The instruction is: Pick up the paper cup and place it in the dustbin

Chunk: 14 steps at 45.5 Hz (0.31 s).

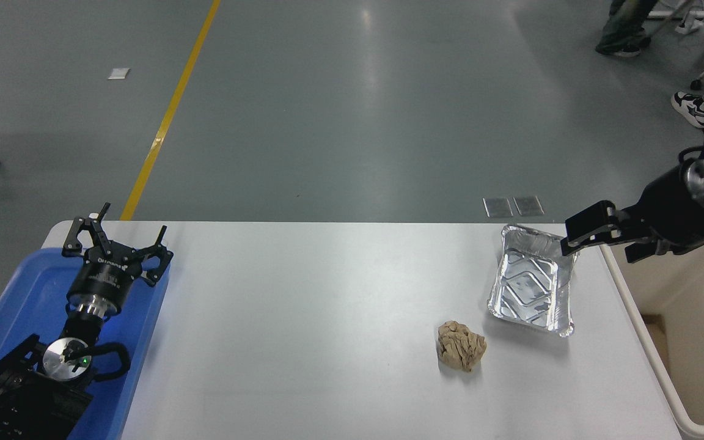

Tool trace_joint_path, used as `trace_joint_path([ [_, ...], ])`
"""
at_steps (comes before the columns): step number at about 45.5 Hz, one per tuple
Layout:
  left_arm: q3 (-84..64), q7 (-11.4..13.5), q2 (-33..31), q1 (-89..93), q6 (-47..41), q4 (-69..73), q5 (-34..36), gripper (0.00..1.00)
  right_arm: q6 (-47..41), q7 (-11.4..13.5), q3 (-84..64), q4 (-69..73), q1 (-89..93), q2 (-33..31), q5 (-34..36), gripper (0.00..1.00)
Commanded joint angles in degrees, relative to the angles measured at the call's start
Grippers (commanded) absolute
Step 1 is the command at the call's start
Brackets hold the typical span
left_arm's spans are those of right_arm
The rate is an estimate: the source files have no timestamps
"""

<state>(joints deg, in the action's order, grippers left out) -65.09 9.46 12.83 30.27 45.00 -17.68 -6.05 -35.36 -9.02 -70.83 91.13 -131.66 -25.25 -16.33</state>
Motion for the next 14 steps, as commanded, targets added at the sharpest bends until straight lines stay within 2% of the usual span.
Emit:
trace_joint_path([
  [1, -0.04, 0.04, 0.0, -0.04, 0.0, 0.01, -0.01, 0.99, -4.28, -0.03, 3.59, 2.13, -3.33, 5.57, 5.52, 1.0],
  [14, -0.04, 0.04, 0.0, -0.04, 0.0, 0.01, -0.01, 0.99, -4.45, -0.03, 3.51, 2.13, -3.34, 5.13, 5.52, 1.0],
])
